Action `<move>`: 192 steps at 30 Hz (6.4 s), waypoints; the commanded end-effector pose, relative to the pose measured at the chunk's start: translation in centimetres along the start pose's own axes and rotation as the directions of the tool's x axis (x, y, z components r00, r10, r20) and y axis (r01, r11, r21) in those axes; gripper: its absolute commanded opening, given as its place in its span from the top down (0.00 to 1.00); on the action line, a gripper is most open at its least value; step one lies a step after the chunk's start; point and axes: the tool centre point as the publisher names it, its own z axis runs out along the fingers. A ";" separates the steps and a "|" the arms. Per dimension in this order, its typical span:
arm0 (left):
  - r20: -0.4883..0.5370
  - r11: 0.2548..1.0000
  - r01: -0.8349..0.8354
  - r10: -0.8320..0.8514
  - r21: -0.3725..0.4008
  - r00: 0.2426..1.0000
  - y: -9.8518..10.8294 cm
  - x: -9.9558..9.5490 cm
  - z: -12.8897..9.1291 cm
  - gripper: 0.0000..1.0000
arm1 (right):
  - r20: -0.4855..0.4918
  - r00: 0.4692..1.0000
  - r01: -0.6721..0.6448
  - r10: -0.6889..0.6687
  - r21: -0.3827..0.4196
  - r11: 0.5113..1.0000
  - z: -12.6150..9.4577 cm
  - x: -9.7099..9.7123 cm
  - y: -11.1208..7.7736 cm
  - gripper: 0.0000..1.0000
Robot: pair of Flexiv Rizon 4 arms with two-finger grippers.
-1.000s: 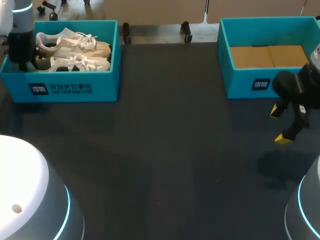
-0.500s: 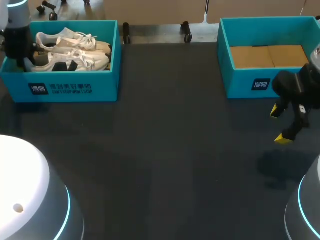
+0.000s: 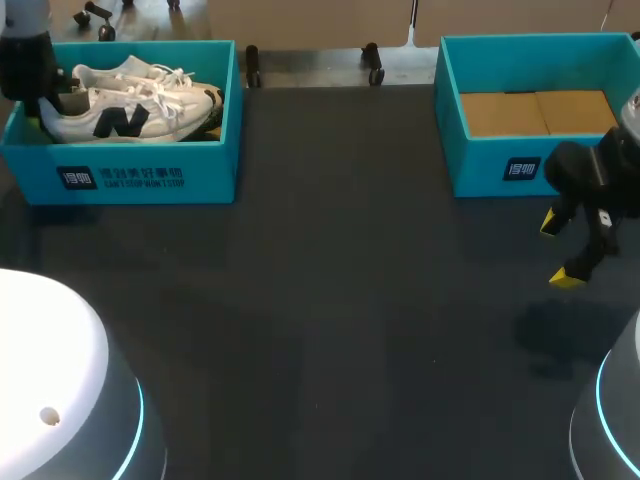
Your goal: Take the shoe out of the shoebox, open the shoe tongue, remove and reinsert the insole, then place the shoe into the shoebox
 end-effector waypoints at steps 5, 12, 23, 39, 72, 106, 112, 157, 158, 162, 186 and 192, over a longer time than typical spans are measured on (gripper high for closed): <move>-0.024 1.000 0.001 -0.001 -0.007 1.000 -0.2 0.3 -2.6 1.00 | 0.002 1.000 0.000 0.000 0.002 1.000 0.1 0.1 0.0 0.00; -0.034 1.000 0.011 -0.012 -0.019 0.999 0.4 1.0 -4.7 1.00 | 0.002 1.000 0.000 0.000 0.002 1.000 0.1 0.1 0.0 0.00; -0.069 0.999 0.041 -0.043 -0.026 0.997 0.7 1.9 -9.3 1.00 | 0.002 1.000 0.000 0.000 0.002 1.000 0.1 0.1 0.0 0.00; -0.093 0.998 0.045 -0.049 -0.046 0.994 -0.8 2.3 -15.5 1.00 | 0.002 1.000 0.000 0.000 0.002 1.000 0.1 0.1 0.0 0.00; -0.050 0.998 -0.034 0.032 -0.050 0.998 -9.7 0.0 -20.3 1.00 | 0.002 1.000 0.000 0.000 0.002 1.000 0.1 0.1 0.0 0.00; -0.021 0.997 0.041 -0.042 -0.060 0.999 -24.7 -4.5 -21.1 1.00 | 0.002 1.000 0.000 0.000 0.002 1.000 0.1 0.1 0.0 0.00; -0.010 0.999 -0.002 0.001 -0.038 1.000 -26.2 -5.2 -20.7 1.00 | 0.002 1.000 0.000 0.000 0.002 1.000 0.1 0.1 0.0 0.00; -0.029 0.977 -0.201 0.200 -0.070 0.979 -32.7 -17.1 -13.8 1.00 | 0.002 1.000 0.000 0.000 0.002 1.000 0.1 0.1 0.0 0.00; -0.020 0.976 -0.206 0.205 -0.069 0.979 -32.8 -17.7 -13.6 1.00 | 0.002 1.000 0.000 0.000 0.002 1.000 0.1 0.1 0.0 0.00; 0.005 0.976 -0.207 0.207 -0.065 0.978 -33.3 -19.8 -13.0 1.00 | 0.002 1.000 0.000 0.000 0.002 1.000 0.1 0.1 0.0 0.00; -0.031 0.979 -0.202 0.202 0.011 0.979 -34.2 -30.7 -8.5 1.00 | 0.002 1.000 0.000 0.000 0.002 1.000 0.1 0.1 0.0 0.00; -0.031 0.979 -0.202 0.202 0.011 0.979 -34.2 -30.7 -8.5 1.00 | 0.002 1.000 0.000 0.000 0.002 1.000 0.1 0.1 0.0 0.00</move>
